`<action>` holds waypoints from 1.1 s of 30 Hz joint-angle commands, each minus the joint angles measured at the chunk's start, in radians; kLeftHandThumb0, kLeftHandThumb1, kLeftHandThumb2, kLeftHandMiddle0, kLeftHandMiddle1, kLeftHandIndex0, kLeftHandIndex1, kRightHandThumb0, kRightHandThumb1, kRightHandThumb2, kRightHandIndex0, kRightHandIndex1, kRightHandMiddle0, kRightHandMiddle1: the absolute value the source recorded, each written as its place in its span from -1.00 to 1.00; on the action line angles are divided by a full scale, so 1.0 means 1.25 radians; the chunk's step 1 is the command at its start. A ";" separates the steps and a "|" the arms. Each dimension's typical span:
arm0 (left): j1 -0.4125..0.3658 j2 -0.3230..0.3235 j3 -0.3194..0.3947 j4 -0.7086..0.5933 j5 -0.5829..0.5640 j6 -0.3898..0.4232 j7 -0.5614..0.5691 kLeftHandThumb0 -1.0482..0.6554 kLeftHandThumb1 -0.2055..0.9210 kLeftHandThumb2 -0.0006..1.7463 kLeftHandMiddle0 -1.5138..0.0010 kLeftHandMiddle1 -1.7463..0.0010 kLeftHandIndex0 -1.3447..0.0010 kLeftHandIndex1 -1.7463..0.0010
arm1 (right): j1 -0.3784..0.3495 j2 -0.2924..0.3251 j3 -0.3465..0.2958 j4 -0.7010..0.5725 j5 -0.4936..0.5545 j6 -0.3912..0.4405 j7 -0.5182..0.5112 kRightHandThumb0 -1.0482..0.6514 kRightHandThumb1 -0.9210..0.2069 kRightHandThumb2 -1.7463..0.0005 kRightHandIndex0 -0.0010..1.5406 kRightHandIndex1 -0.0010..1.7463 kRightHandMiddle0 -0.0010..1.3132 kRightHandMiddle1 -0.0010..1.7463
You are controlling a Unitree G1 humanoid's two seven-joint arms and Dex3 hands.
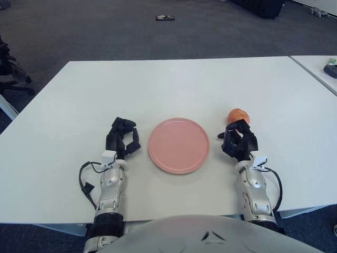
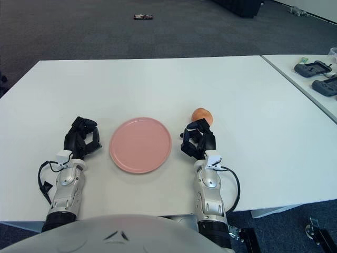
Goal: Put the apple into the plate.
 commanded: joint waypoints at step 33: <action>-0.009 0.003 0.000 0.024 -0.007 0.011 0.001 -0.28 0.18 0.32 -0.49 -1.00 0.26 -1.00 | 0.043 -0.099 0.057 -0.143 -0.333 -0.157 -0.135 -0.19 -0.87 0.28 -0.47 0.59 -0.64 1.00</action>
